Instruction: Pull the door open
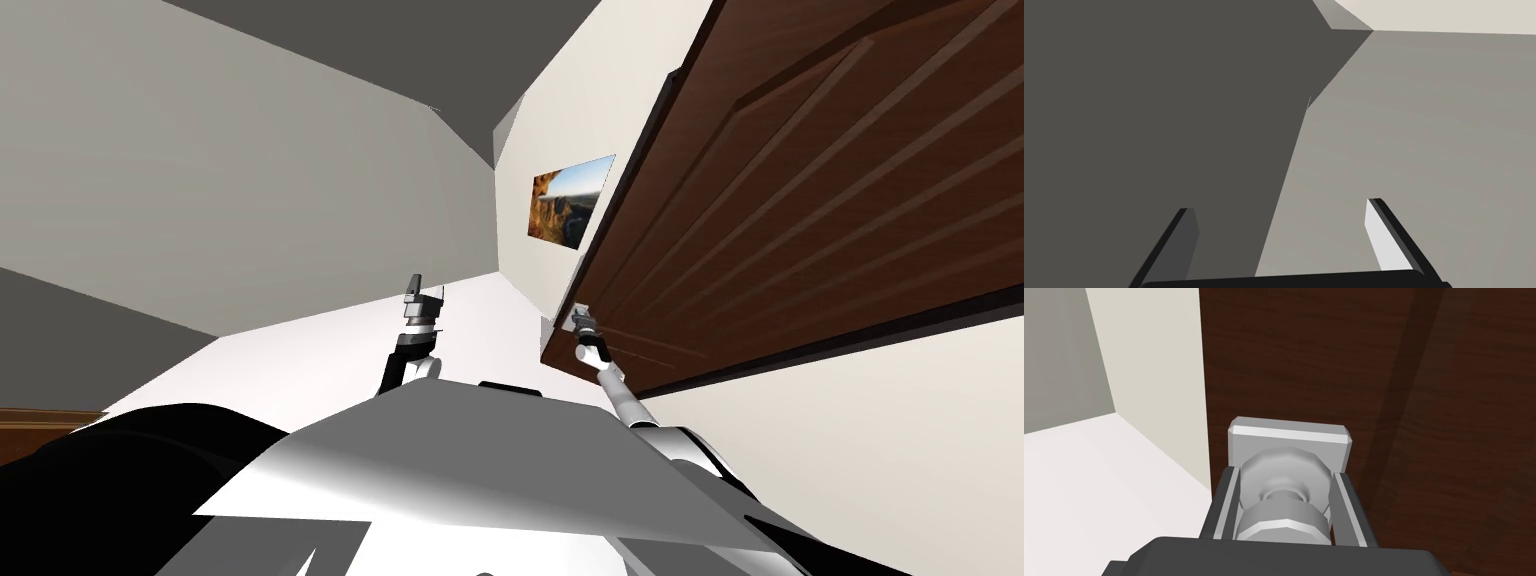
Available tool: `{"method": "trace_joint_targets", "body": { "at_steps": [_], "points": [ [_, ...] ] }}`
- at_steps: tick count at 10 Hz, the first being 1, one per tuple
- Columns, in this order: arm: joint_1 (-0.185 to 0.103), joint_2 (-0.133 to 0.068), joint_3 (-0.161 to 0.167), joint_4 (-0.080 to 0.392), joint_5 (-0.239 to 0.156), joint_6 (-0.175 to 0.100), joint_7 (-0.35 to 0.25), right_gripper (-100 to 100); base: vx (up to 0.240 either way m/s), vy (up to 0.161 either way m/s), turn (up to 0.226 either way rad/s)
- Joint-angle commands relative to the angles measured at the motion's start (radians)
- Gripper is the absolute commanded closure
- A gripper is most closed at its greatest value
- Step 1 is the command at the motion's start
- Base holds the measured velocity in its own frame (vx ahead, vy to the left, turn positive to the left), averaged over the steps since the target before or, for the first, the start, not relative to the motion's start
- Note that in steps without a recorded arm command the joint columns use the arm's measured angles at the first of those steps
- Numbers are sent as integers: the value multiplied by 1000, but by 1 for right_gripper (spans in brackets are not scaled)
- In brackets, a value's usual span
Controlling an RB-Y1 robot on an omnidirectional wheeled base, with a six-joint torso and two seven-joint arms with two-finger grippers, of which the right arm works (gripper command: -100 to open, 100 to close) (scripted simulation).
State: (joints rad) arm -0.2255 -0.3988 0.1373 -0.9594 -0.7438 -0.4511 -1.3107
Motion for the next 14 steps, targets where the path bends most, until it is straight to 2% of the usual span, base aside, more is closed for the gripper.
{"method": "trace_joint_targets", "body": {
  "at_steps": [1, 8, 9, 10, 14],
  "points": [
    [14, -8, 26, 1, 3, 2, -20, 100, -223, -61, 111],
    [40, -45, 101, -35, 14, 2, -78, 100, -186, -70, 82],
    [23, -45, 96, -26, 14, -8, -78, 100, -84, -30, 28],
    [30, -56, 117, -36, 18, -11, -94, 100, -133, -24, 87],
    [43, -78, 152, -55, 23, -15, -122, 100, -174, -66, 84]
  ]
}}
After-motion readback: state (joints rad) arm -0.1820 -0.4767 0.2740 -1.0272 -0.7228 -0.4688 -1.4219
